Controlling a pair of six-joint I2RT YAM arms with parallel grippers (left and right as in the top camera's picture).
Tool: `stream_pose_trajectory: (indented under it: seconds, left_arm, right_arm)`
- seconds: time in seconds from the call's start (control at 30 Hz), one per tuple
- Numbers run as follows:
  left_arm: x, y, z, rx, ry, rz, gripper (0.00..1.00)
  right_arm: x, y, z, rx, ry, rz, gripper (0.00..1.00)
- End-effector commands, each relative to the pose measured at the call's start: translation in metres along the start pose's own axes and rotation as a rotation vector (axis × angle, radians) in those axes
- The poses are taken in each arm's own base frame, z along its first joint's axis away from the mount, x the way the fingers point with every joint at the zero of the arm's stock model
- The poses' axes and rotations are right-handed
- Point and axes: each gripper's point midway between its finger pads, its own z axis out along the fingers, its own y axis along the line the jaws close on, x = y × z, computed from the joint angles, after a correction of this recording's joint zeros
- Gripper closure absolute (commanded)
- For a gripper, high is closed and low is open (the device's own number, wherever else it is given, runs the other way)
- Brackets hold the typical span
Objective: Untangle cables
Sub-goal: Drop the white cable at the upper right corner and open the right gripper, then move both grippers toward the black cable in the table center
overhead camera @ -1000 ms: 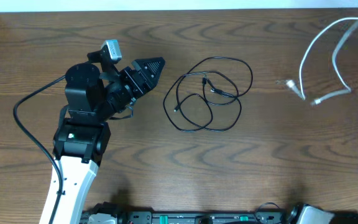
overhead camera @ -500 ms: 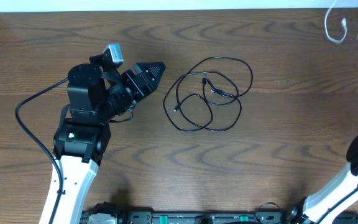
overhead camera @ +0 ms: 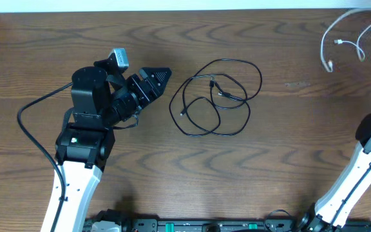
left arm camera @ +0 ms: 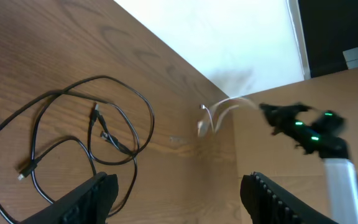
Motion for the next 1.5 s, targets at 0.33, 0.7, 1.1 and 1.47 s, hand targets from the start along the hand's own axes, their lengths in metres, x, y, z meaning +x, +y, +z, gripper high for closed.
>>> stream_pose_trajectory:
  seconds: [0.33,0.7,1.1,1.47]
  left_arm:
    - [-0.004,-0.008,-0.002,0.019,-0.004,0.018,0.31]
    - [-0.004,-0.007,-0.001,0.016,-0.002,0.016,0.27]
    - [0.012,0.031,0.019,-0.087,0.104,0.115,0.26]
    - [0.045,0.074,0.021,-0.195,0.282,0.306,0.26]
  right_arm:
    - [0.031,-0.083,0.031,0.325,0.079,-0.101,0.01]
    - [0.072,-0.054,0.015,0.209,0.268,-0.103,0.01]
    - [0.127,0.112,-0.081,-0.205,0.399,-0.429,0.01]
    - [0.266,0.183,-0.090,-0.233,0.687,-0.716,0.12]
